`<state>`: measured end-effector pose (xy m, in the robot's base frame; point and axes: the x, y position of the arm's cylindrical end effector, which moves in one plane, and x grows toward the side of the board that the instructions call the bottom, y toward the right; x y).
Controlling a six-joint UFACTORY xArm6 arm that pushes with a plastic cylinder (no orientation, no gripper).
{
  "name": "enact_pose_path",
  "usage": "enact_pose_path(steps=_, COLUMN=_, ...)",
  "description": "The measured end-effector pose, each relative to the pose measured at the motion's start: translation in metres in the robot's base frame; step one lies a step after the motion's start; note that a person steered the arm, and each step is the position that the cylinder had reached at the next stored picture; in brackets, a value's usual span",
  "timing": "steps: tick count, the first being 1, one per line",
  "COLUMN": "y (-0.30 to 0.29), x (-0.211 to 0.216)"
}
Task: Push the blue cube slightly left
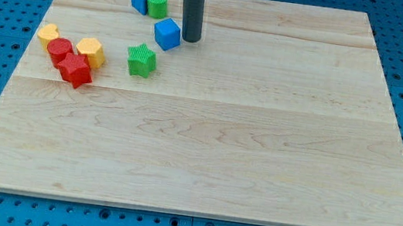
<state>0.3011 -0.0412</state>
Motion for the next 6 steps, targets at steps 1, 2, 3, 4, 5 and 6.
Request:
enact_pose_path(steps=1, y=-0.031, x=-0.007)
enact_pose_path(steps=2, y=-0.046, x=-0.007)
enact_pose_path(steps=3, y=0.002, x=0.013)
enact_pose_path(steps=4, y=-0.001, x=0.028)
enact_pose_path(steps=5, y=-0.015, x=0.022)
enact_pose_path(steps=6, y=-0.036, x=0.015)
